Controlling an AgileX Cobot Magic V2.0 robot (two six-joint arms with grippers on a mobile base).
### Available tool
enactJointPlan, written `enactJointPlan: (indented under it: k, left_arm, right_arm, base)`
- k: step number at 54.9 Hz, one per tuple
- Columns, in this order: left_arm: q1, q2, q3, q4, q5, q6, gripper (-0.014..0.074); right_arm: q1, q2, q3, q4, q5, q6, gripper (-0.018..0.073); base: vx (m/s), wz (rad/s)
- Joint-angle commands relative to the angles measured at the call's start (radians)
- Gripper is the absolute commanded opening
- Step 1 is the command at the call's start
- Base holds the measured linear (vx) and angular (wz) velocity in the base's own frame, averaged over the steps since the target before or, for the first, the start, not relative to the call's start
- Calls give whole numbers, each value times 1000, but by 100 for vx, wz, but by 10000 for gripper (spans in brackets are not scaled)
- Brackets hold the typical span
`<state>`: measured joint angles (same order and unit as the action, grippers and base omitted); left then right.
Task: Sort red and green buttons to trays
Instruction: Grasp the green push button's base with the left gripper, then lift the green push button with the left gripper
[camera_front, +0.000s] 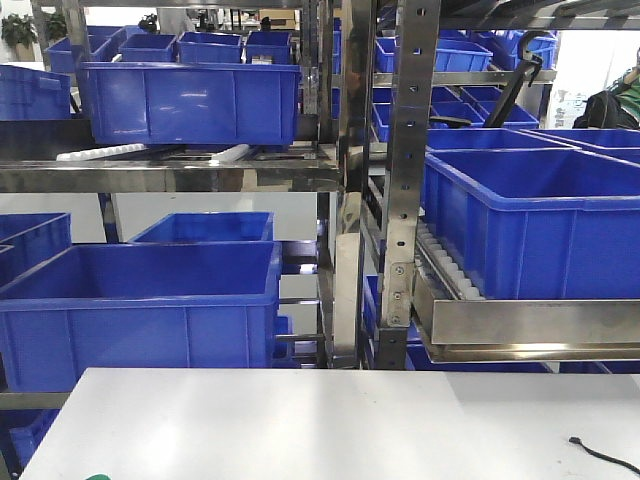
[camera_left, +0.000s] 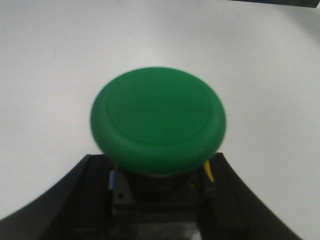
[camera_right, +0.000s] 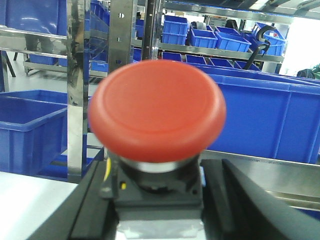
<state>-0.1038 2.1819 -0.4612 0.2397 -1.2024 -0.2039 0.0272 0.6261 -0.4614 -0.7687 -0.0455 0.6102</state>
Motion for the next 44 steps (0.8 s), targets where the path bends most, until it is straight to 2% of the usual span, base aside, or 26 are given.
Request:
enactJointPlan:
  k: [1, 4, 11, 21, 32, 36, 44]
  left_arm:
    - [-4, -45, -1, 34, -169, -26, 76]
    - [-4, -62, -1, 72, -169, -77, -9]
    - [-4, -132, -1, 154, -158, -180, -3]
    - [-4, -298, -1, 187, -35, -199, 1]
    - [-4, -557, -3, 206, 254, -274, 1]
    - [-4, -666, -3, 251, 394, -300, 1]
    - [-4, -886, -3, 395, 687, -399, 1]
  right_arm:
    - [-7, 3, -29, -11, -75, -4, -9]
    - [-7, 3, -29, -11, -75, -4, -9]
    - [-7, 3, -29, -11, -75, -4, -9]
    - [-7, 3, -29, -11, -75, -4, -9]
    - [-7, 3, -29, -11, -75, -4, -9]
    - [-7, 3, -29, -11, -75, -4, -9]
    - [-7, 3, -29, -11, -75, -4, -9]
  base:
    - [0, 0]
    - [0, 0]
    - [0, 0]
    - [0, 0]
    - [0, 0]
    - [0, 0]
    - [0, 0]
